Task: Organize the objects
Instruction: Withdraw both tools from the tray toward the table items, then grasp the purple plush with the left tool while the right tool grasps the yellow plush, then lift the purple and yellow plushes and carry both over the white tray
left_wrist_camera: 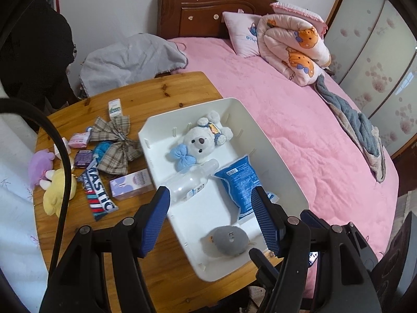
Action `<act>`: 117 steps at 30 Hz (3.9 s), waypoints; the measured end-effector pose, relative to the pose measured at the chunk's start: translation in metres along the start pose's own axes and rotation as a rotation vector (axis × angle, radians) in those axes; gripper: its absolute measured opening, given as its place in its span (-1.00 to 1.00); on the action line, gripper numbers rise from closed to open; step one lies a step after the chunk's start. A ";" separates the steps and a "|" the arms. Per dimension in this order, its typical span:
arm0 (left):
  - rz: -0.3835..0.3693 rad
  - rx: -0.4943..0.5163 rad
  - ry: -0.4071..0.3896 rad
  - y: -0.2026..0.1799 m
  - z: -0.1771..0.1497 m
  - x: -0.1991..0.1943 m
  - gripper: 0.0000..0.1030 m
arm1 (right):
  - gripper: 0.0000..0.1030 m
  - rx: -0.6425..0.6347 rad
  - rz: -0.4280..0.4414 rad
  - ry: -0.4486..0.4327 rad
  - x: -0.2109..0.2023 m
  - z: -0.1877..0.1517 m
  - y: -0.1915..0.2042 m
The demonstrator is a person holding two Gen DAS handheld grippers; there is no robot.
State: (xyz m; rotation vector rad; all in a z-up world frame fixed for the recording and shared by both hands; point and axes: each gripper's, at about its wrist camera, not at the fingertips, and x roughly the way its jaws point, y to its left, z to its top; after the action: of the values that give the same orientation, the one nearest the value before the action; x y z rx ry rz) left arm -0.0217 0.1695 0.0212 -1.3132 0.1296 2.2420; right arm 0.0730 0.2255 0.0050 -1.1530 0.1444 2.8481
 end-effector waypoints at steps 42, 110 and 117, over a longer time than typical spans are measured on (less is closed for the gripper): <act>0.377 -0.312 -0.104 0.278 -0.027 -0.061 0.40 | 0.55 -0.205 0.182 0.022 0.034 0.091 0.131; 0.188 -0.601 0.211 0.426 0.015 0.140 0.63 | 0.59 -0.206 0.526 0.602 0.313 0.057 0.289; 0.171 -0.554 0.206 0.417 0.006 0.136 0.53 | 0.03 -0.324 0.503 0.603 0.297 0.041 0.298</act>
State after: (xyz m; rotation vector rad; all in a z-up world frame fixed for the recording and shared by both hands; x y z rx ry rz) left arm -0.2831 -0.1299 -0.1640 -1.8815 -0.3437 2.3731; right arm -0.1973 -0.0589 -0.1539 -2.3169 -0.0074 2.8658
